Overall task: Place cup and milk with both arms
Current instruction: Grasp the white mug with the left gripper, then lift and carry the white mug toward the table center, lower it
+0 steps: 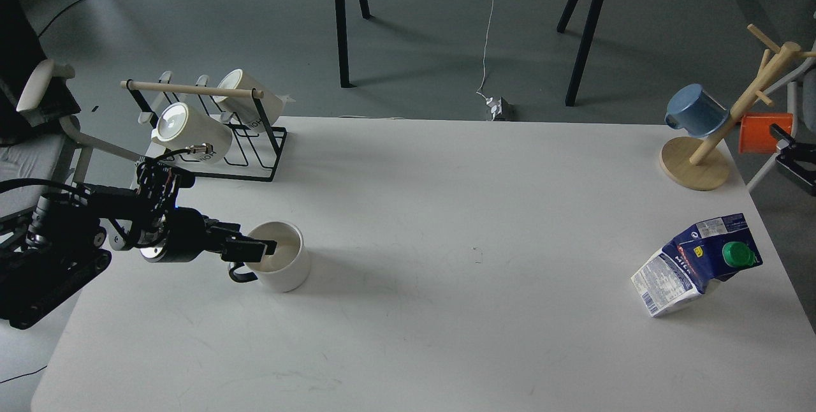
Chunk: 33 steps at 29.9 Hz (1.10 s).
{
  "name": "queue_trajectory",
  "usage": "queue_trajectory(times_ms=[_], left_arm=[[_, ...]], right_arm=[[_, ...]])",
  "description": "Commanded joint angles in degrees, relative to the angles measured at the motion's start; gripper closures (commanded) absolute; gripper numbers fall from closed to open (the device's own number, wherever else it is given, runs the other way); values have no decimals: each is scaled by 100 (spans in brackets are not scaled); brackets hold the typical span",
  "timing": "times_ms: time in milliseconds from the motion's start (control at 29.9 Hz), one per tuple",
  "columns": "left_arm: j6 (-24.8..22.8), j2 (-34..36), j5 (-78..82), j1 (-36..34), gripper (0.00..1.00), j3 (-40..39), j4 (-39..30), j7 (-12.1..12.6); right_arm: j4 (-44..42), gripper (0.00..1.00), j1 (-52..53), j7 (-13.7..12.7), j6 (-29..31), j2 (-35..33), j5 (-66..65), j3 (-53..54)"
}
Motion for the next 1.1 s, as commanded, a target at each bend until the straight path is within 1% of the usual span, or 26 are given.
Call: queue_trajectory(times_ms=[0, 134, 201, 234, 267, 334, 368, 401, 501, 602, 702, 936, 1070], left_arm=[[136, -20, 1, 2, 25, 5, 0, 0], [312, -20, 10, 19, 36, 14, 0, 0], [374, -20, 10, 19, 49, 23, 0, 0], [409, -20, 19, 11, 53, 40, -9, 0], [461, -20, 19, 11, 59, 49, -9, 0], [628, -11, 10, 11, 75, 93, 0, 0], [751, -11, 10, 11, 88, 110, 0, 0], [856, -20, 10, 19, 95, 128, 0, 0], [1068, -11, 10, 20, 97, 207, 0, 0], [1129, -3, 10, 81, 100, 216, 0, 0], [1261, 32, 10, 90, 100, 225, 0, 0], [1270, 85, -7, 90, 100, 216, -44, 0], [1200, 120, -86, 29, 100, 85, -149, 0]], right_arm=[[-8, 2, -9, 0, 0, 5, 0, 4], [-17, 2, -27, 9, 0, -3, 0, 13], [-17, 2, -36, 9, 0, -3, 0, 13], [-17, 2, -36, 9, 0, -3, 0, 13], [-17, 2, -45, 0, 0, -3, 0, 13], [-17, 2, -45, 9, 0, -3, 0, 13], [-34, 2, -45, 9, 0, -3, 9, 13], [-35, 2, -45, 9, 0, -3, 9, 13], [-35, 2, -45, 9, 0, -3, 9, 13], [-43, 2, -45, 9, 0, -12, 9, 13], [-43, 2, -45, 9, 0, -3, 9, 13], [-43, 2, -80, 9, 0, -3, 9, 13], [-43, 2, -80, 9, 0, -3, 9, 13]])
